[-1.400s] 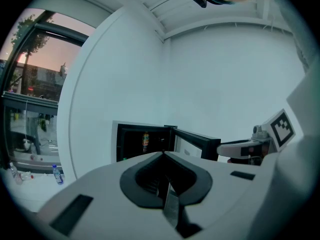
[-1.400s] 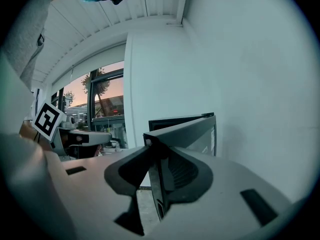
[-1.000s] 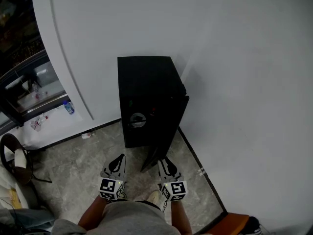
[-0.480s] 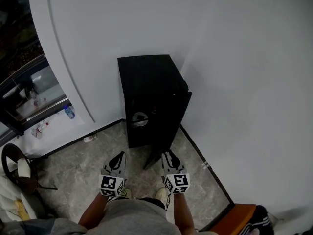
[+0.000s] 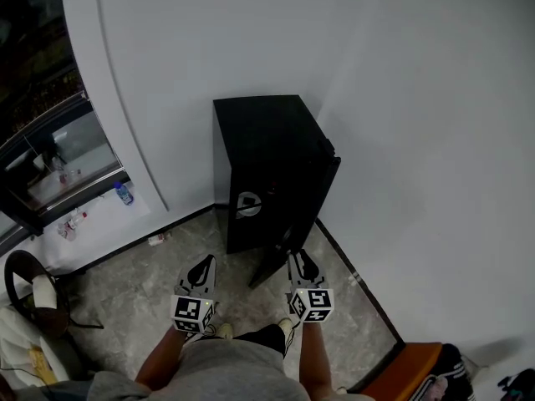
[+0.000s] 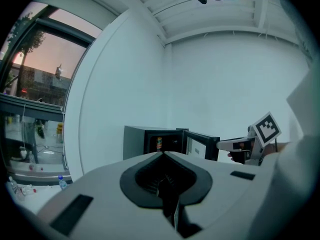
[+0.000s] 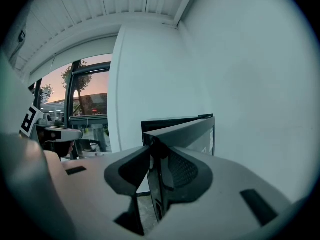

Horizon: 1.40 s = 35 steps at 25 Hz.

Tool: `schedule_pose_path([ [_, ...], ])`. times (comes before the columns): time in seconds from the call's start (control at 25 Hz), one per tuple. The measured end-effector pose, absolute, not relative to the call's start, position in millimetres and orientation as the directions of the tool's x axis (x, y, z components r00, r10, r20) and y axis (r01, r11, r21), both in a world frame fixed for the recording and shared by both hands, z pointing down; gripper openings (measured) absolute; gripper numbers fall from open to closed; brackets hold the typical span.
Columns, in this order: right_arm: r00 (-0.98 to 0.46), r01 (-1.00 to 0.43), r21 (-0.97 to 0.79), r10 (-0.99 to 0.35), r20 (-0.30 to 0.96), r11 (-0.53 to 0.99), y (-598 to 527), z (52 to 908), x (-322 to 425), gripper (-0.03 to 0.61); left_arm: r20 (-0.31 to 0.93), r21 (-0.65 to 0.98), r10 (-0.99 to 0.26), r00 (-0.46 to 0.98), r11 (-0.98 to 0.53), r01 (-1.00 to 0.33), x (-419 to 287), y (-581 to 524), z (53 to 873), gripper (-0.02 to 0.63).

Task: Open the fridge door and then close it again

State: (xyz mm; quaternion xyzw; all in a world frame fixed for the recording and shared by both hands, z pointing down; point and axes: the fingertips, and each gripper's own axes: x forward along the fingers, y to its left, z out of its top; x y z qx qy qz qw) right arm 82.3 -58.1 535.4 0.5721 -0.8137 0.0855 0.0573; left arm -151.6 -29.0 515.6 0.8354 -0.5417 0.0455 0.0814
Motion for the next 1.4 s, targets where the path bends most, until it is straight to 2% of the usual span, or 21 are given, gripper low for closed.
schedule_pose_path([
  [1.04,-0.366,-0.93,-0.054,-0.911,0.19,0.363,-100,533,27,0.139,0.158,0.097,-0.938,0.31,-0.298,-0.95,-202,-71,520,0.008],
  [1.4,-0.326,-0.945,-0.031,-0.929,0.175,0.326,-119,530,6,0.143,0.172,0.102,-0.948,0.268,-0.253,-0.962,-221,-88,523,0.008],
])
